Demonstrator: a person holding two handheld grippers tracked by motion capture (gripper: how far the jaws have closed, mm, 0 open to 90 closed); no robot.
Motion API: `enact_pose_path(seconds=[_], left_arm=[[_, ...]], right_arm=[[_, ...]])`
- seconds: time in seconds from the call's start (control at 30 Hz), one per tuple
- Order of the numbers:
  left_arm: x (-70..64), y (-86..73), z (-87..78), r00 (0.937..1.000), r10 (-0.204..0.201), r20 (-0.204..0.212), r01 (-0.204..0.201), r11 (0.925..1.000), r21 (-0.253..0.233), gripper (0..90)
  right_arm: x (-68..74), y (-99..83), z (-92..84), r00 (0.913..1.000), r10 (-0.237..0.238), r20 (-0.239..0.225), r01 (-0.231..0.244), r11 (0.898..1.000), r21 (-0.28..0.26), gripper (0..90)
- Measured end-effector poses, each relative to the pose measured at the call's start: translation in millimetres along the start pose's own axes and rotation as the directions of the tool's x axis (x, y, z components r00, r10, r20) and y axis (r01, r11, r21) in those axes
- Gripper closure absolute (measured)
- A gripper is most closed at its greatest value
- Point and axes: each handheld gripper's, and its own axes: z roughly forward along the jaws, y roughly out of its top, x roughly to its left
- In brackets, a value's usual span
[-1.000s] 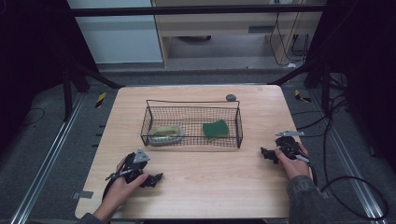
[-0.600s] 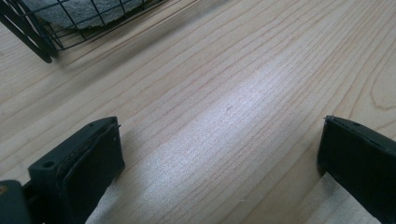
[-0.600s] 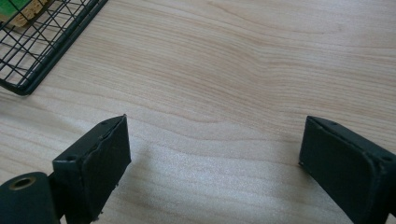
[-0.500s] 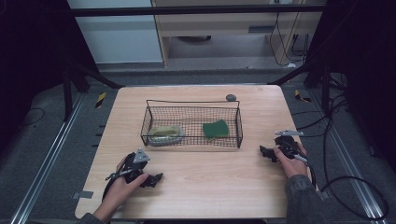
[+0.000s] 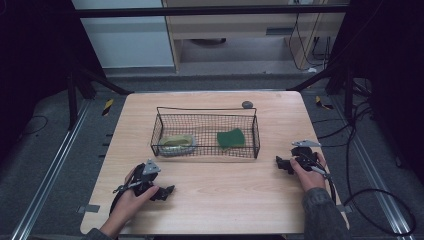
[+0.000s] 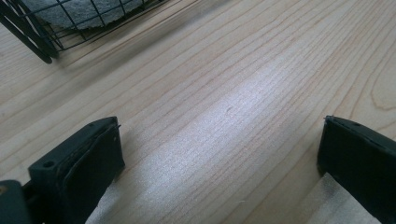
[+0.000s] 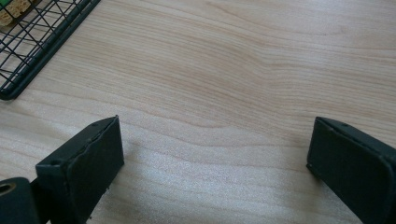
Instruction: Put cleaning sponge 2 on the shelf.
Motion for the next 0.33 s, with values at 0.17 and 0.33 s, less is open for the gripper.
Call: enact_pose_path(seconds=[0.17,0.33], left_arm=[[-0.1,0.3,0.3,1.0,-0.002,-0.001,0.002,1.0,0.0,0.0],[0.0,0.1,0.4,1.0,-0.002,-0.001,0.002,1.0,-0.003,0.0]], right_arm=[[2.6,-0.6,-0.9,0.9997,-0.016,-0.02,0.016,1.0,0.002,3.8],[5.9,-1.5,-1.8,0.9993,-0.027,-0.026,0.027,1.0,0.004,3.5]])
